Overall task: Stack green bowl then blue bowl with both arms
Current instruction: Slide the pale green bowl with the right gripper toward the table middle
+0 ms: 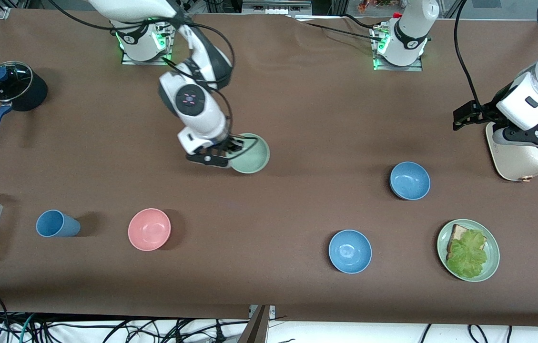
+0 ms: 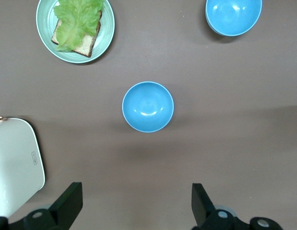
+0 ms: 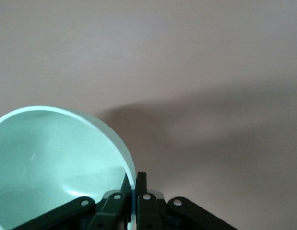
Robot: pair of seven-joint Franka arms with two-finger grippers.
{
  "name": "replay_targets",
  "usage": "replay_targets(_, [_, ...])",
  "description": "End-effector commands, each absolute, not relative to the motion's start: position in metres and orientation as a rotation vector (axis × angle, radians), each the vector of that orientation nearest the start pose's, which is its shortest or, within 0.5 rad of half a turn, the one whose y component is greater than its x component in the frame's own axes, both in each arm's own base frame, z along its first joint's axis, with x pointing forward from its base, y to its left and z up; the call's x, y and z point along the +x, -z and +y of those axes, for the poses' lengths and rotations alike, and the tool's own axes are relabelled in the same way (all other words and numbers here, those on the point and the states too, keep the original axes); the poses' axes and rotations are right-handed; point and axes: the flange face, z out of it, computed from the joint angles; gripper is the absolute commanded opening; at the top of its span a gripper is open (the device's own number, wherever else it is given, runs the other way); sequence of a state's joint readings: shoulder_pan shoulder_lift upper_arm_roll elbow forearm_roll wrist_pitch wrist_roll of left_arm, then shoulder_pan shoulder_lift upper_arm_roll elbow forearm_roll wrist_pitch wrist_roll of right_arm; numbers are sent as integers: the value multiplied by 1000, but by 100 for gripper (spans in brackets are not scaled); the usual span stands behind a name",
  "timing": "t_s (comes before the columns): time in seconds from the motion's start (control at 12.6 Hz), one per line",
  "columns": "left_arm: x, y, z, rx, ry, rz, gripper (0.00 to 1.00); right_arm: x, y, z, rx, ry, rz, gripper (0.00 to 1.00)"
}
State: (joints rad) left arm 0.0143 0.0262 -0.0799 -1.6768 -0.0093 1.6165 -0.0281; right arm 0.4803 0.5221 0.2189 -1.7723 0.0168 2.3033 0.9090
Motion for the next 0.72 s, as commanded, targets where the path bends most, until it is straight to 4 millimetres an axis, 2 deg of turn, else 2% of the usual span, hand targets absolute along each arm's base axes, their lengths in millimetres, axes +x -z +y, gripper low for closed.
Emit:
replay_targets(0.0, [562, -568, -37, -3153, -139, 64, 100, 516, -239, 486, -2977, -126, 527, 0])
replay_targets(0.08, [562, -568, -37, -3152, -141, 64, 100, 513, -233, 498, -2968, -95, 537, 0])
replay_targets(0.24, [562, -567, -37, -3152, -144, 64, 100, 512, -223, 499, -2957, -75, 534, 0])
replay_targets(0.4, [563, -567, -37, -3152, -141, 64, 100, 514, -221, 498, -2947, -66, 543, 98])
replay_targets(0.56, [562, -568, -37, -3152, -141, 64, 100, 527, -231, 486, -2962, -26, 533, 99])
replay_targets(0.64, [563, -567, -37, -3152, -141, 64, 100, 536, -250, 475, -2983, -9, 540, 99])
